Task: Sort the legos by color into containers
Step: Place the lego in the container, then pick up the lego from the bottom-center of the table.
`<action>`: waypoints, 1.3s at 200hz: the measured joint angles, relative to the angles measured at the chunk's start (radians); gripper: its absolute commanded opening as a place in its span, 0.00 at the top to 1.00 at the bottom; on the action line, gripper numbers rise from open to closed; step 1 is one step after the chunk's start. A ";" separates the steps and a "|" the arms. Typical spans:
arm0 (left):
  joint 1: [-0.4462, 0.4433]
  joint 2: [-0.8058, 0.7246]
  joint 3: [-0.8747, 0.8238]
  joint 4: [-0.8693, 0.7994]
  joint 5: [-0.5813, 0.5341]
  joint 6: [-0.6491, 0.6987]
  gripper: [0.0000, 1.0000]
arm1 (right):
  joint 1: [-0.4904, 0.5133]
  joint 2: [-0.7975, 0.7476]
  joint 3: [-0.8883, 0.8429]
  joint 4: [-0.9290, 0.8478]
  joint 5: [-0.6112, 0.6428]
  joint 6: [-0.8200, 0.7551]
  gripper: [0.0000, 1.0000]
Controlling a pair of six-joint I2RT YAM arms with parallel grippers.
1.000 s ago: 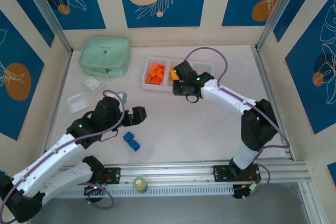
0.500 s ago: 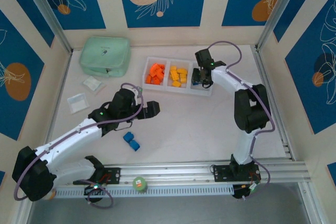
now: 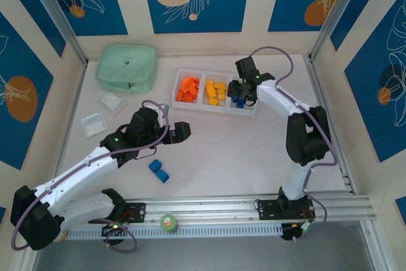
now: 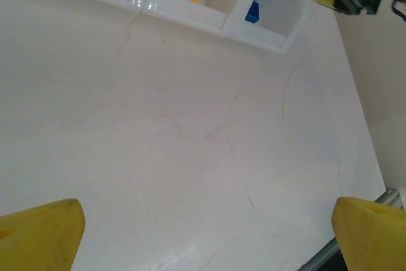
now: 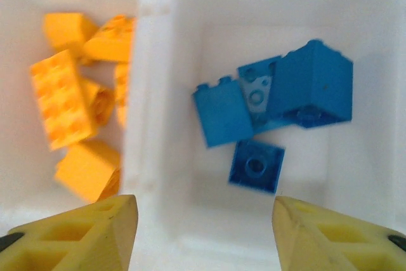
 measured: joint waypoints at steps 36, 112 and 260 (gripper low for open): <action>0.006 -0.089 0.000 -0.077 -0.030 0.003 0.01 | 0.111 -0.148 -0.100 0.003 -0.015 0.016 0.35; 0.012 -0.314 0.000 -0.325 -0.122 0.000 0.01 | 0.468 -0.156 -0.198 0.042 -0.092 0.083 0.28; 0.016 -0.544 0.032 -0.680 -0.273 -0.059 0.01 | 0.768 0.270 0.069 0.179 -0.259 0.124 0.19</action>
